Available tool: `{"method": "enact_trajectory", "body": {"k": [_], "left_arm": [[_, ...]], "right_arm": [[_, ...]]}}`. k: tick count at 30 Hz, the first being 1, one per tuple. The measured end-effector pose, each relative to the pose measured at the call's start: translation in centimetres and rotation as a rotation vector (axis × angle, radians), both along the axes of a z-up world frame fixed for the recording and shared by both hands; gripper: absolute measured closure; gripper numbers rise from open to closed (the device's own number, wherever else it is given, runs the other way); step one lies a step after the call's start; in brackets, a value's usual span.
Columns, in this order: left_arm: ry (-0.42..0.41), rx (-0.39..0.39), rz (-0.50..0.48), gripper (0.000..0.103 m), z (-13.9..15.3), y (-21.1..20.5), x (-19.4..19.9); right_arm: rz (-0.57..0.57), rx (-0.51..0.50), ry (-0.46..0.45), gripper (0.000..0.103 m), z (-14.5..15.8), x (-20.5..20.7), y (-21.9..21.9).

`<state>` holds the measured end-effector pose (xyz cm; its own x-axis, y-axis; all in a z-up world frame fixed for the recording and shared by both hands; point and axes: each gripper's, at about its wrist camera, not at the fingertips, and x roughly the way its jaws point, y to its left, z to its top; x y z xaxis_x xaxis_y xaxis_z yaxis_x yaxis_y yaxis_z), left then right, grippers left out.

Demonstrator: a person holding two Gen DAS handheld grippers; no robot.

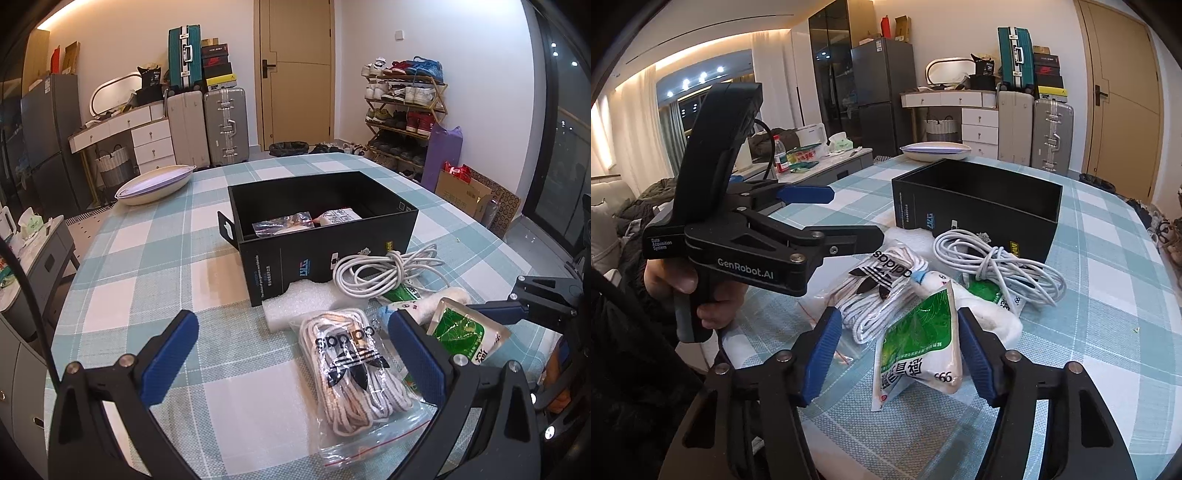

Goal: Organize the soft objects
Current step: 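Grasp the green printed packet with the right gripper and lift it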

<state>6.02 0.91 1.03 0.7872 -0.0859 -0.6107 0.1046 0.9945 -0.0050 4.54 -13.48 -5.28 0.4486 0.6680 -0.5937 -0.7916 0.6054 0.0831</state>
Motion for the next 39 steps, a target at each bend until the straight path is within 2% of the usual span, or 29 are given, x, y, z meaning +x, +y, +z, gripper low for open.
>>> {"method": "enact_trajectory", "body": {"k": [6,8,12,13,14,18,24,32,39], "left_arm": [[-0.002,-0.003,-0.008,0.000,0.1,-0.1,-0.1],[0.000,-0.005,-0.008,0.000,0.1,-0.1,-0.1],[0.002,-0.008,-0.005,0.000,0.1,-0.1,-0.1],[0.001,-0.008,-0.006,0.000,0.1,-0.1,-0.1],[0.001,-0.008,-0.006,0.000,0.1,-0.1,-0.1],[0.001,-0.009,-0.006,0.000,0.1,-0.1,-0.1],[0.009,-0.012,-0.013,0.000,0.2,-0.2,-0.1],[0.041,0.003,-0.042,0.000,-0.3,-1.0,0.0],[0.091,0.010,-0.070,0.000,-1.1,-1.8,0.2]], "right_arm": [[0.033,-0.004,0.026,0.050,-0.6,-0.4,0.3],[0.042,-0.009,0.044,0.059,-1.0,-0.3,0.5],[0.040,-0.018,0.072,0.068,-1.6,0.2,0.7],[0.037,-0.016,0.076,0.074,-1.6,0.3,0.7],[0.032,-0.012,0.075,0.080,-1.6,0.4,0.6],[0.023,0.012,0.047,0.091,-1.1,0.3,0.3],[-0.021,0.032,-0.037,0.093,0.0,-0.2,-0.4],[-0.081,0.110,-0.141,0.093,1.5,-0.8,-1.7],[-0.172,0.179,-0.186,0.093,3.1,-0.4,-3.3]]}}
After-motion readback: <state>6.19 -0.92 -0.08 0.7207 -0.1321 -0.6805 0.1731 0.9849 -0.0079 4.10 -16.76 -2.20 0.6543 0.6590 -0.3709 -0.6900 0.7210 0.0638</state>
